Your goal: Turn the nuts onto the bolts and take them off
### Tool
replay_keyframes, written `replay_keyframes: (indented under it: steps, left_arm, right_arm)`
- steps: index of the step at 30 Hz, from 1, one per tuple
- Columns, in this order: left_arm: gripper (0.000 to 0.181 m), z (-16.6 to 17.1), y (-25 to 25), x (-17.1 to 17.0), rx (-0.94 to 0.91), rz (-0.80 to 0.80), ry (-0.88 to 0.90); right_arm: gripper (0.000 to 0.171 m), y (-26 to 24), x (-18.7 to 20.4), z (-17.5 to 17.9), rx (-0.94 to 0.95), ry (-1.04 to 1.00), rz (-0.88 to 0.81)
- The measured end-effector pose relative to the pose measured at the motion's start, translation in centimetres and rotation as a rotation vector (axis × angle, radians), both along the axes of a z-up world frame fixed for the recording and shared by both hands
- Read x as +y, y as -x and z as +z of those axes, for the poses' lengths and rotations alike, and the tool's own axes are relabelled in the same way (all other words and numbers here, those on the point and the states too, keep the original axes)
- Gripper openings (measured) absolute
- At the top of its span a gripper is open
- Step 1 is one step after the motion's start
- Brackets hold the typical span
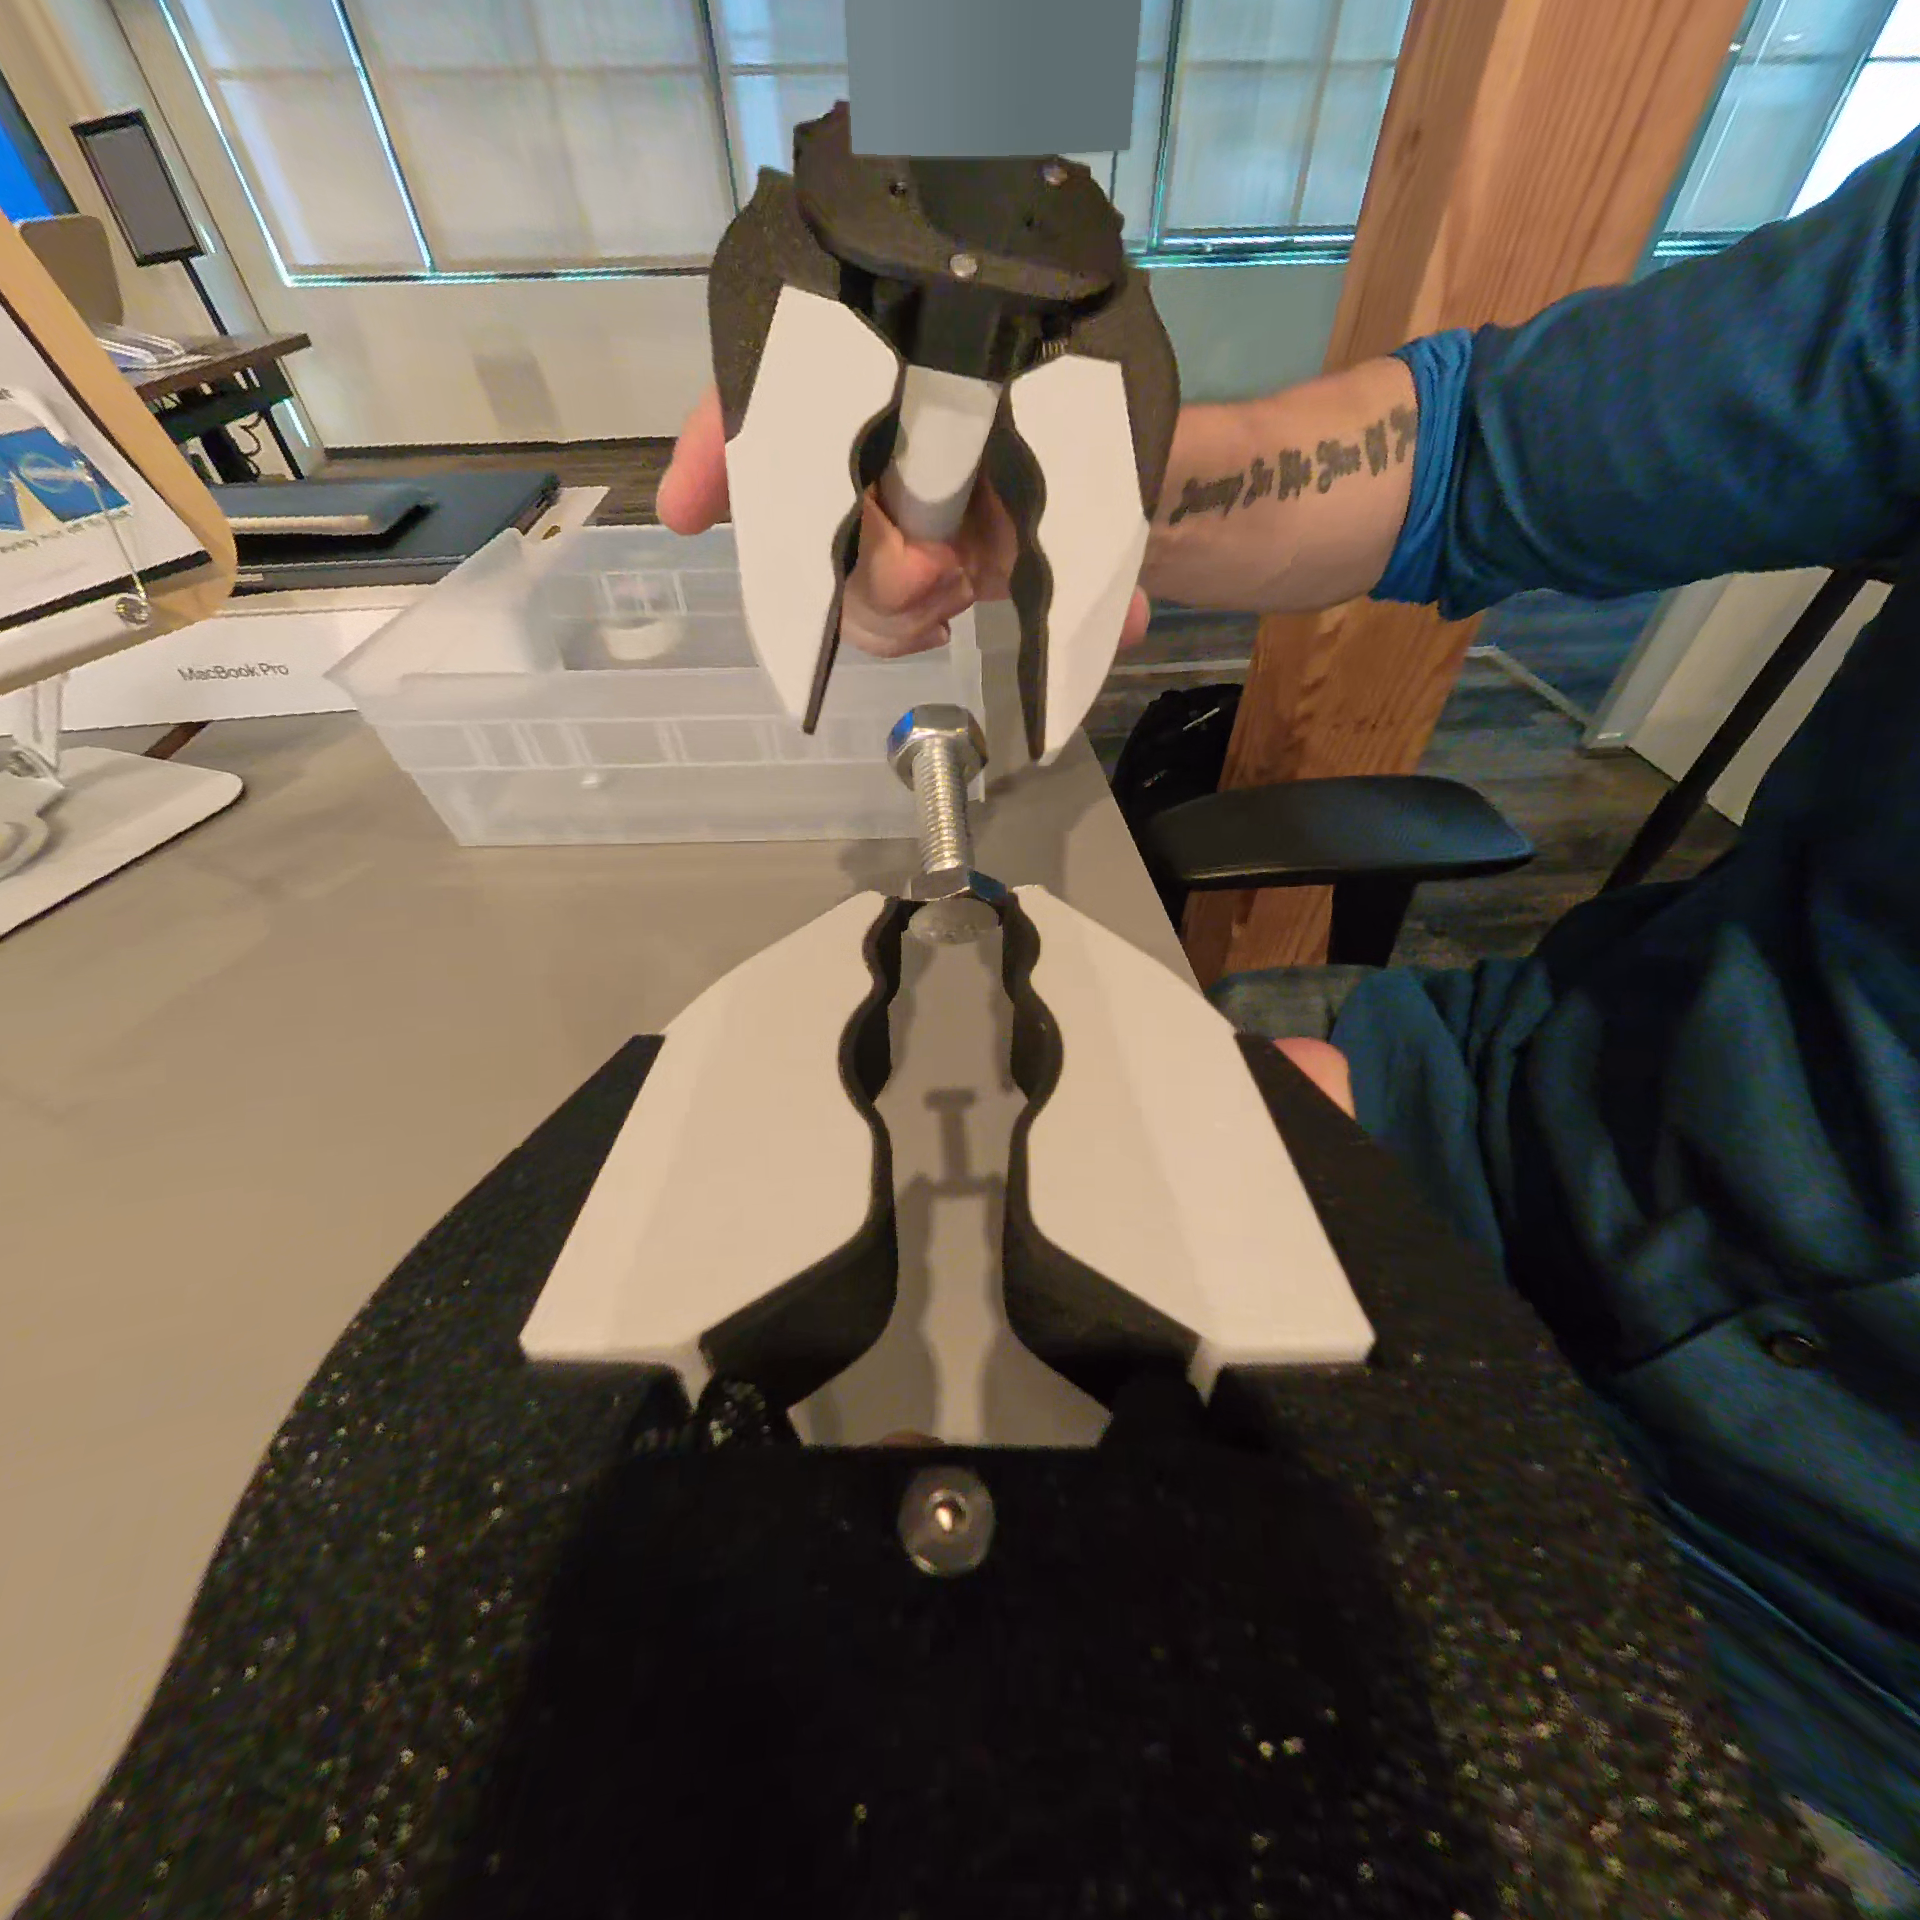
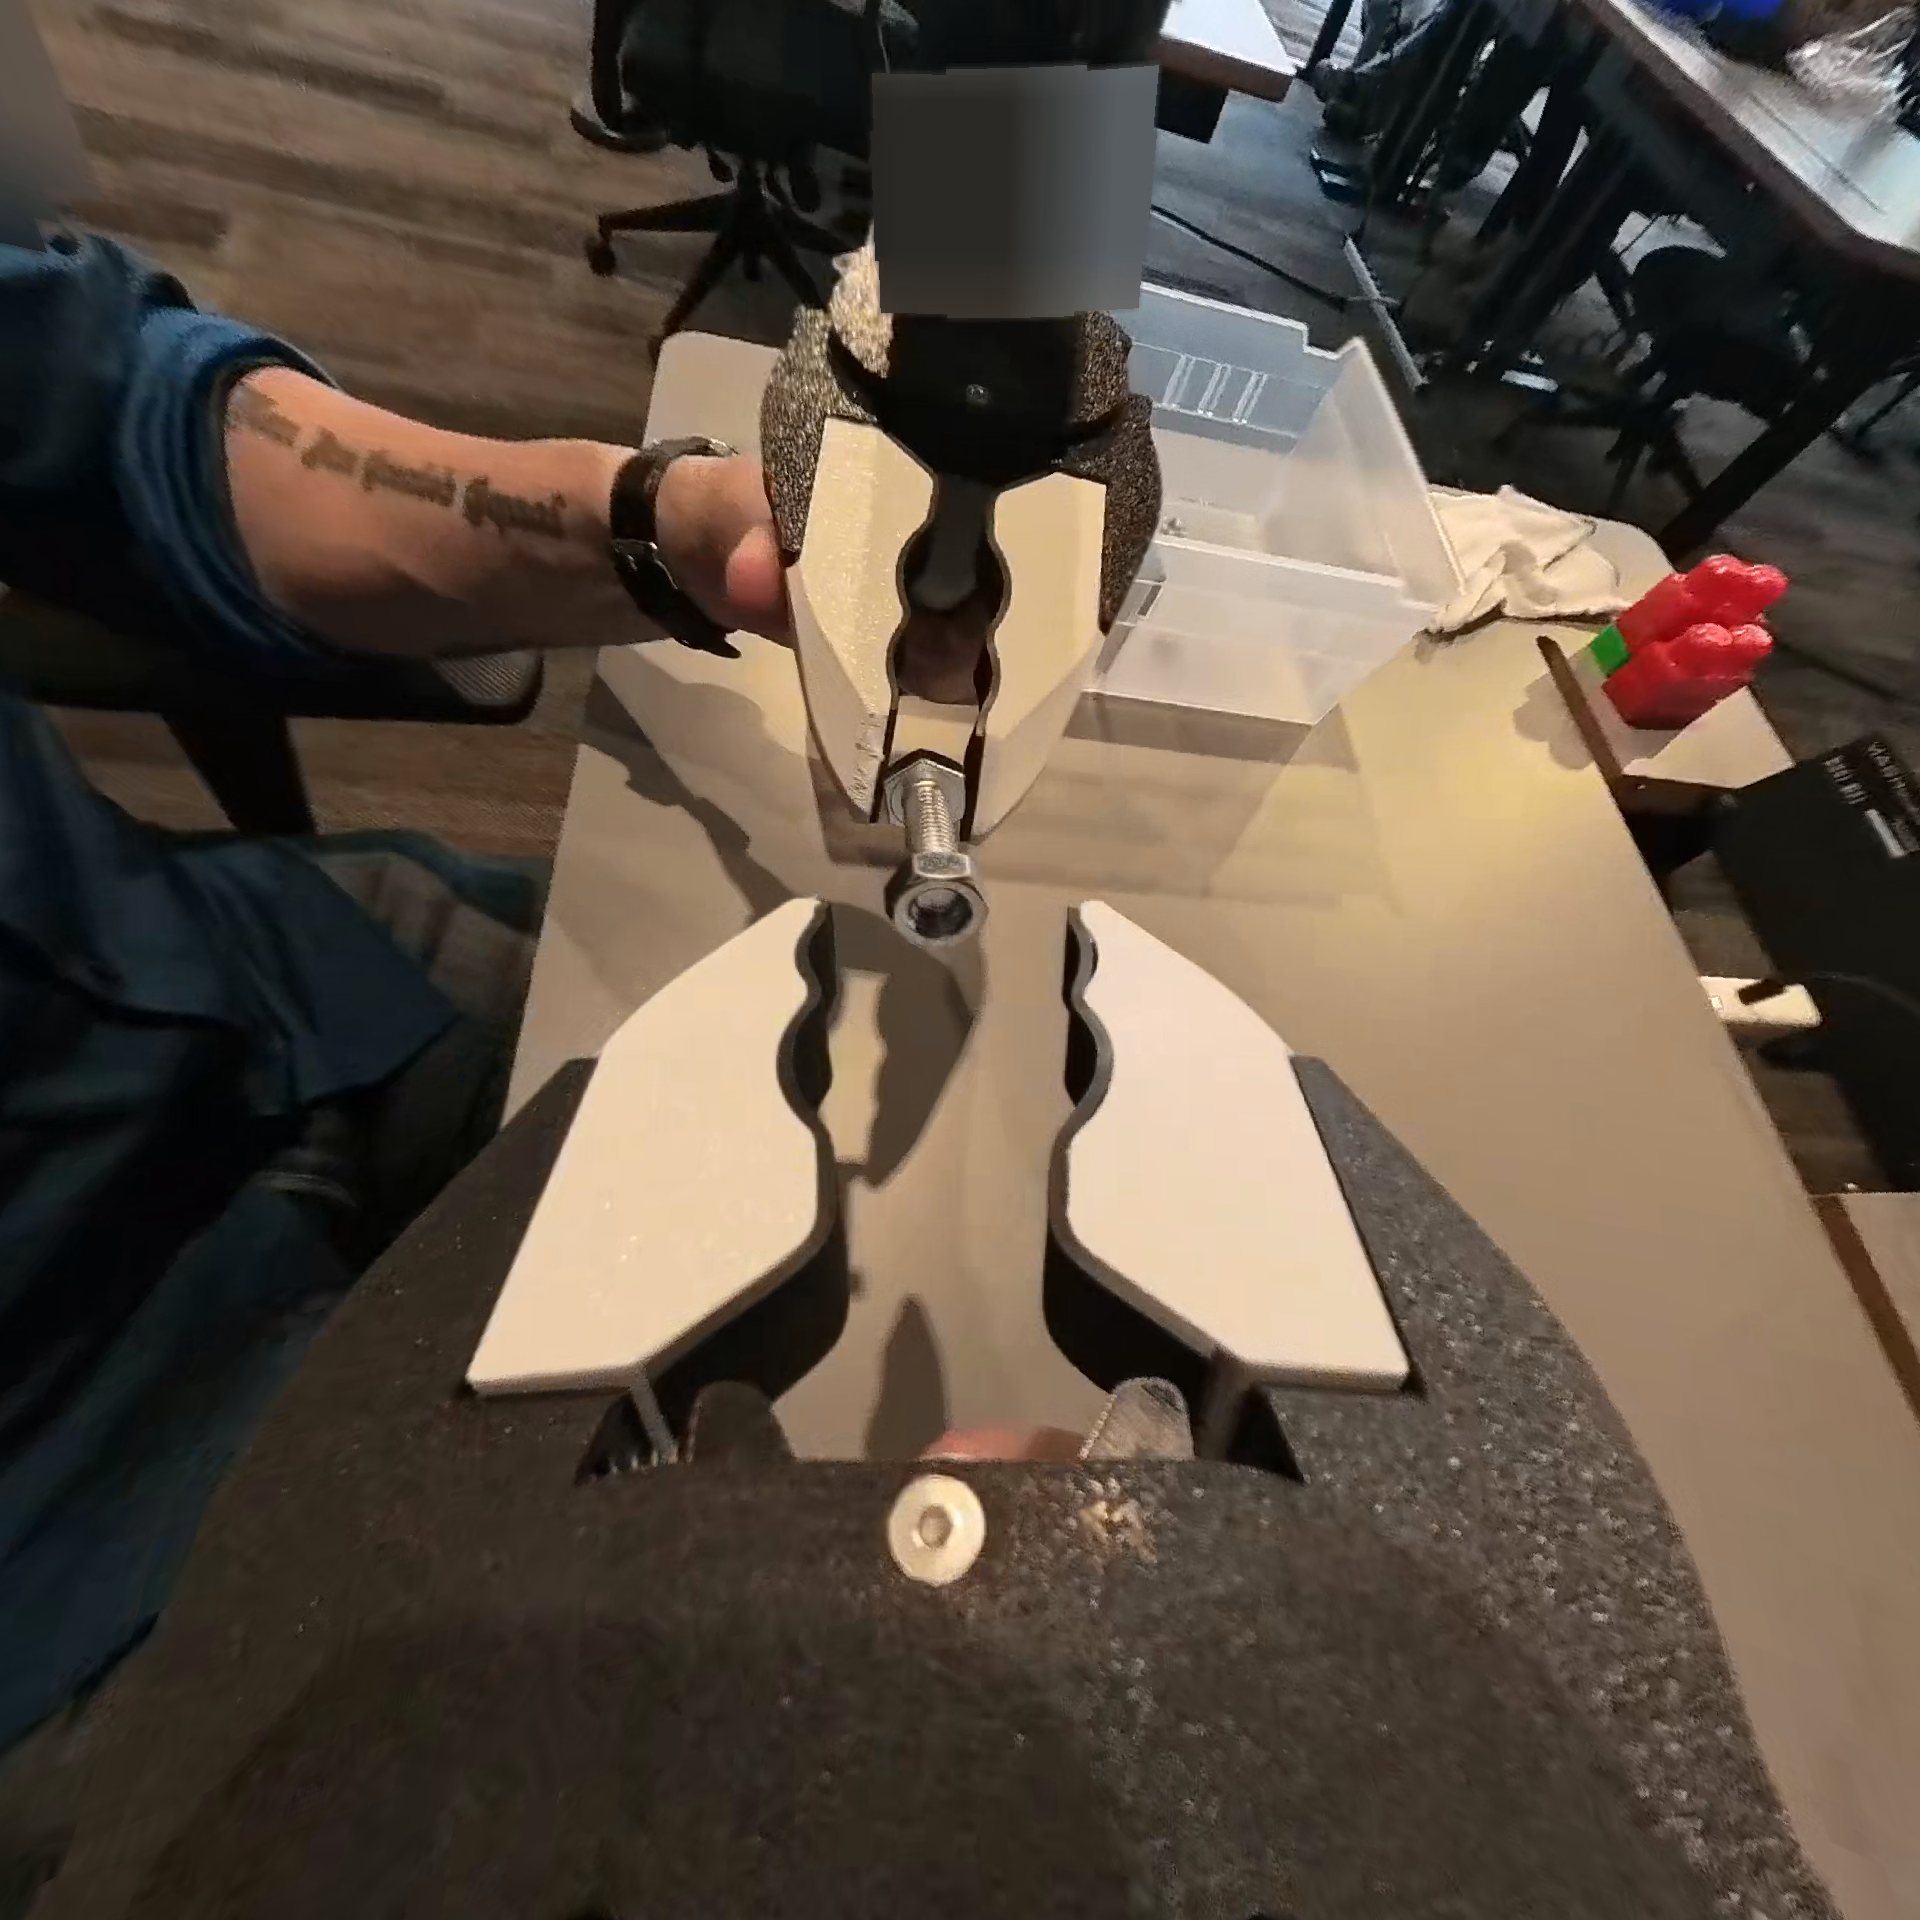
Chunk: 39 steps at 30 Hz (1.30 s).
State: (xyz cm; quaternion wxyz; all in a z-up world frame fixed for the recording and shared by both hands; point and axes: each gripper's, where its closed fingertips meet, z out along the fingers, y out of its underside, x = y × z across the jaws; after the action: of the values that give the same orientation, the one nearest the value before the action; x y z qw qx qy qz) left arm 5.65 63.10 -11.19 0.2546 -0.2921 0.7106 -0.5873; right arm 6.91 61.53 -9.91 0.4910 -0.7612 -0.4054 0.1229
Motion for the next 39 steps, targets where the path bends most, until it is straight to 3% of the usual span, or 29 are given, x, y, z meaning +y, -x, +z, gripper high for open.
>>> replay_keyframes:
  steps: [4,8,12,22,25,28,31,35,39]
  left_arm:
    - [0.018,0.0,0.0,-0.2,0.006,-0.011,0.002]
    - [0.018,-0.1,0.0,-0.3,0.008,-0.010,-0.002]
    - [0.018,-0.1,0.0,-0.2,-0.002,-0.004,-0.012]
    - [0.018,-1.2,-0.9,0.4,-0.025,0.146,-0.279]
    - [0.017,-1.2,-1.0,0.1,-0.039,0.168,-0.319]
    - [0.018,-1.3,-1.0,0.1,-0.033,0.168,-0.325]
    - [0.018,-1.4,-1.2,0.0,-0.027,0.153,-0.291]
    - [0.018,-1.1,-1.0,0.0,-0.023,0.121,-0.209]
    - [0.018,-0.4,-0.5,0.1,-0.011,0.065,-0.086]
  right_arm:
    - [0.037,0.4,0.2,-0.3,-0.039,-0.026,0.004]
    - [0.019,0.7,0.0,-0.4,-0.050,-0.022,0.022]
    - [0.018,0.6,-0.2,-0.2,0.000,0.032,0.013]
    - [0.018,-0.3,-0.3,-1.2,0.688,0.715,-0.112]
    - [0.018,-0.5,-0.4,-1.3,0.875,0.839,-0.096]
    - [0.018,-0.5,-0.4,-1.6,0.940,0.865,-0.075]
    - [0.030,-0.4,-0.4,-1.3,0.910,0.821,-0.057]
    - [0.044,-0.9,-0.1,-1.0,0.732,0.637,-0.081]
    - [0.046,-2.1,0.3,0.1,0.371,0.251,-0.094]
